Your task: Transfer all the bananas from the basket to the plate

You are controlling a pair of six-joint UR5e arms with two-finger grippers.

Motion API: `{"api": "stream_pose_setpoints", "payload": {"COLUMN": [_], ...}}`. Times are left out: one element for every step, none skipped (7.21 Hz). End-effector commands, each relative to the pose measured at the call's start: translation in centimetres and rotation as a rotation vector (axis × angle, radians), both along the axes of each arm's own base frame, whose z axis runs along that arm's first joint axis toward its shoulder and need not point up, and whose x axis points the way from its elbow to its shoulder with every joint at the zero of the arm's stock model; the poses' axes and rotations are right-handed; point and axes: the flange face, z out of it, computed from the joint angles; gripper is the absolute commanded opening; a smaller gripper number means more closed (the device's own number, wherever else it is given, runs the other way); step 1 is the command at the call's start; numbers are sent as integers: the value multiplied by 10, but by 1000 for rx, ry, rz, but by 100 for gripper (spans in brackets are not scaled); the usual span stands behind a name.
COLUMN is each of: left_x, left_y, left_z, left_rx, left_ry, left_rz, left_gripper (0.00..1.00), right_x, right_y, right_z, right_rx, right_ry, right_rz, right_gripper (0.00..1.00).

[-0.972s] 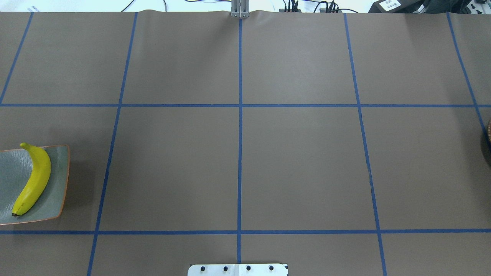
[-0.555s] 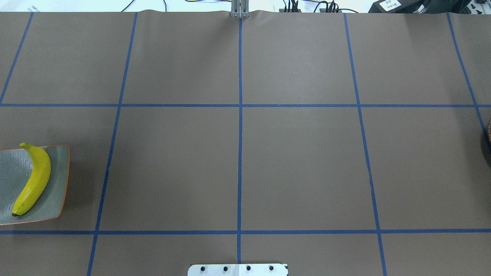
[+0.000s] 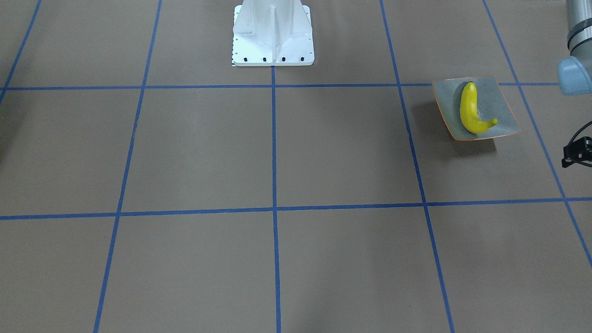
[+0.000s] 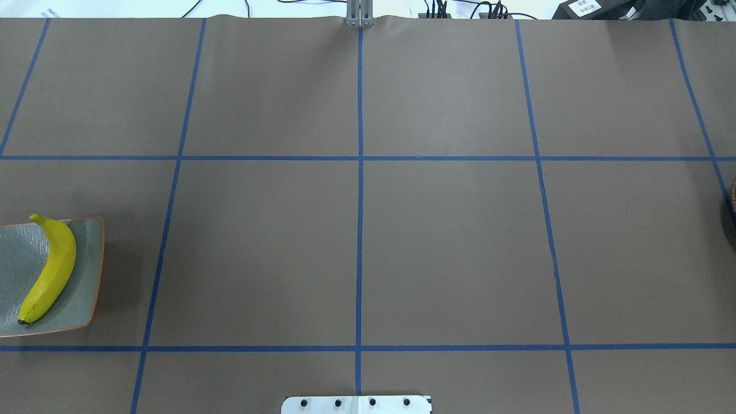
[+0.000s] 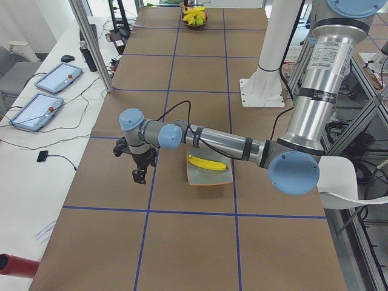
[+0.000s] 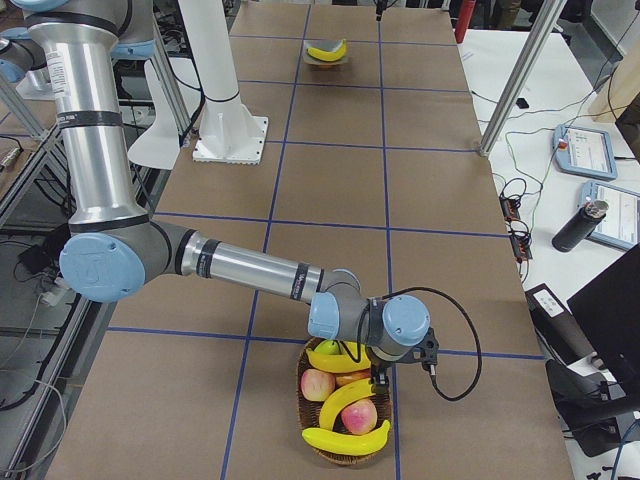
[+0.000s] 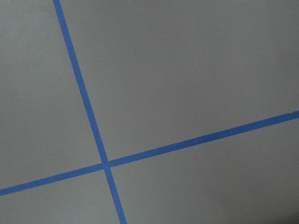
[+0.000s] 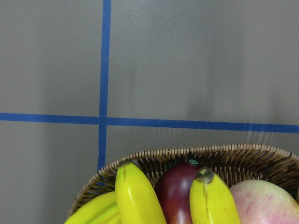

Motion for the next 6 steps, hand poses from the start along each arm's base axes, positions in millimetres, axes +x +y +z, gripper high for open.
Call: {"api": "stream_pose_setpoints", "payload": {"left_x": [0,-1,-1,-1,-1,-1], "left_y": [-1,-1,-1,-1,-1,-1], "left_z": [-2,-2,-2,-2,-2,-5], "left_rx": [13,19,20,20,21,26], "left_ry": [2,4,4,5,4,5], "left_rz": [-1,-3,-3,-3,-2,-3], "left_gripper": [100,100,100,100,100,100], "right_x": [-5,-8,-10,-15,-19,-27], "right_y": [18,24,27,31,32,34], "right_z": [11,15,17,21,22,25], "right_rx": [-29,-40,-45,-55,-58,-68], "right_ry": [-77,-86,-98,-98,-103,-114], "right_rz": [7,4,2,-9,-15,-26], "right_gripper": [99,99,99,99,99,99]}}
